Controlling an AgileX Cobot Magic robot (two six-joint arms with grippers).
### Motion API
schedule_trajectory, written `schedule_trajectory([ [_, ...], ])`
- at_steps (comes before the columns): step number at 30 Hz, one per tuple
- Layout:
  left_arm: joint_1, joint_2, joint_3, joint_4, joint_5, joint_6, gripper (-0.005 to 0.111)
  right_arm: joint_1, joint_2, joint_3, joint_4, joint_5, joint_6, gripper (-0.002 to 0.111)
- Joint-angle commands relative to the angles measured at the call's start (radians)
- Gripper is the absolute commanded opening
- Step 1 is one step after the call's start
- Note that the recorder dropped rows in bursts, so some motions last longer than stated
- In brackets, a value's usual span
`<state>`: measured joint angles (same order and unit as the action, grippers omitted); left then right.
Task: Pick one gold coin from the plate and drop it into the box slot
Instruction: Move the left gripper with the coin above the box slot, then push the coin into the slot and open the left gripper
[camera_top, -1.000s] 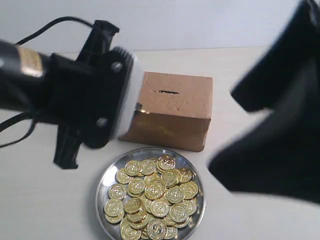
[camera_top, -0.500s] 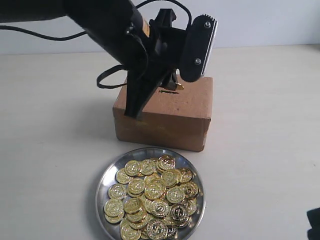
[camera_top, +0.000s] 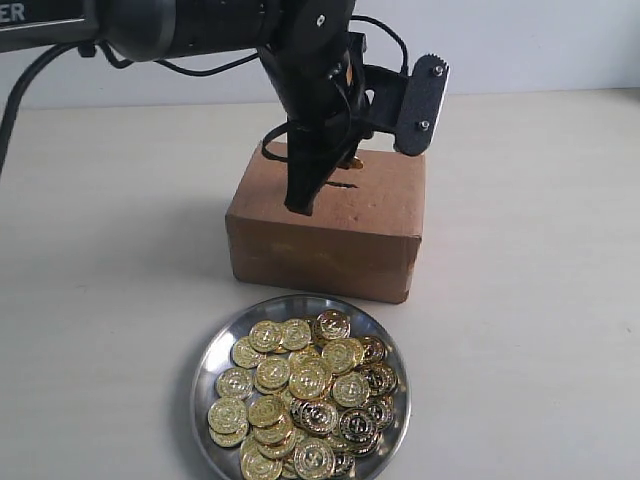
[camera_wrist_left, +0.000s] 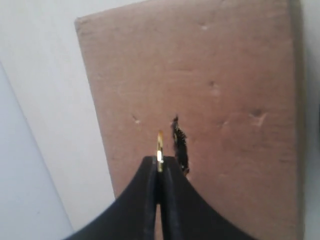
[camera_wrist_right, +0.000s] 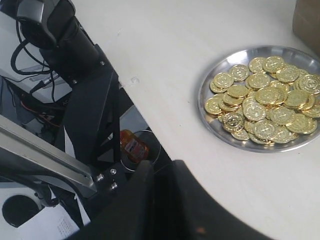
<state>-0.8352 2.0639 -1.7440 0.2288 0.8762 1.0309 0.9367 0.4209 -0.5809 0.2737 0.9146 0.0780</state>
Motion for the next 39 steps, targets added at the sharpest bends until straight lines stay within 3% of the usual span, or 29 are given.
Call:
schedule_trajectory([
  [1,0.028,0.035,-0.051,-0.001,0.025,-0.031,0.000,-0.001,-0.005,0.005,0.004,-0.002,-0.017,0.013],
  [16,0.028,0.074,-0.058,-0.012,0.116,-0.034,0.000,-0.001,-0.005,0.005,0.004,0.002,-0.031,0.013],
  [30,0.028,0.076,-0.058,-0.008,0.097,-0.034,0.000,-0.001,-0.005,0.005,0.004,0.010,-0.031,0.013],
  [33,0.028,0.076,-0.058,-0.005,0.085,-0.034,0.010,-0.001,-0.005,0.005,0.004,0.010,-0.031,0.013],
  [39,0.028,0.072,-0.058,-0.005,0.085,-0.034,0.049,-0.001,-0.005,0.005,0.004,0.010,-0.043,0.013],
])
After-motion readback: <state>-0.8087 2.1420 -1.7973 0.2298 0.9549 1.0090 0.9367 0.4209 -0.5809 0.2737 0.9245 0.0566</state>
